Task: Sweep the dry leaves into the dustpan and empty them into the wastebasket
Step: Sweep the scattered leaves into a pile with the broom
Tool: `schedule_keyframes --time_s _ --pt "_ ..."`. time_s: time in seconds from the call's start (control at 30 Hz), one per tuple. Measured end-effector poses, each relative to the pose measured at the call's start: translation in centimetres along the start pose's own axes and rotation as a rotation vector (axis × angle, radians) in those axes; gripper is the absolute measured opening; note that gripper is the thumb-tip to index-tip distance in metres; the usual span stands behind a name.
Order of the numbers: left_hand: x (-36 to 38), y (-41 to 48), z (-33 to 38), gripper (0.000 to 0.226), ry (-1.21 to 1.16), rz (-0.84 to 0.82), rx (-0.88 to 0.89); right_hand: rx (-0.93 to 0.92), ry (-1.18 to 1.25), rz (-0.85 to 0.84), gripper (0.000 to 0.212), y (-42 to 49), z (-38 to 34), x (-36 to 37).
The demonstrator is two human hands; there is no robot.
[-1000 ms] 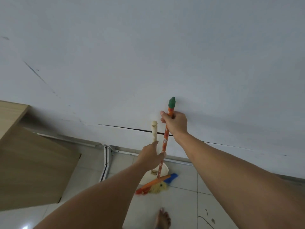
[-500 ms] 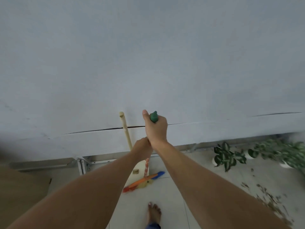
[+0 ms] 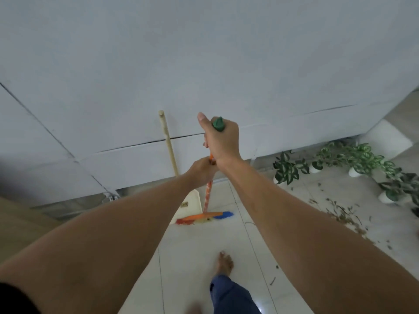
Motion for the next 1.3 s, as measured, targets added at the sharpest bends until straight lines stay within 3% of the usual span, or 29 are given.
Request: schedule_keyframes --time_s 0.2,0.33,0.63,0.83,1.07,1.3 --pt "5.4 -3.7 2.0 0.035 -0.111 -0.132 0.070 0.026 0.069 0.150 0.062 -4.6 -2.1 -6.0" --pt "10.4 -4.5 3.8 0.013 0.073 -0.138 0.059 0.072 0.156 0.160 0.059 -7.1 -2.5 -11.8" --pt "25.4 -6.2 9.5 0.050 0.433 -0.209 0.089 0.136 0.247 -0.059 0.061 -12.1 -1.8 -30.2" --pt "35.2 -7.5 12.1 0.061 0.668 -0.358 0.144 0.187 0.317 0.042 0.061 -16.4 -0.1 -40.6" --pt "41.9 -10.9 9.9 0.050 0.663 -0.289 0.156 0.234 0.417 0.250 0.057 -22.9 2.0 -45.3" --pt "45.3 -15.4 5.7 0.044 0.662 -0.178 0.074 0.285 0.355 0.261 0.047 -29.4 2.8 -44.2"
Point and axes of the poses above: each hand's wrist, its own y-axis towards the middle knuckle, its own x-axis out of the palm, z = x × y, the point moved 1 cm from there along y, towards the middle knuckle, and after that the axes turned 13 degrees about y, right-handed, at the moved point
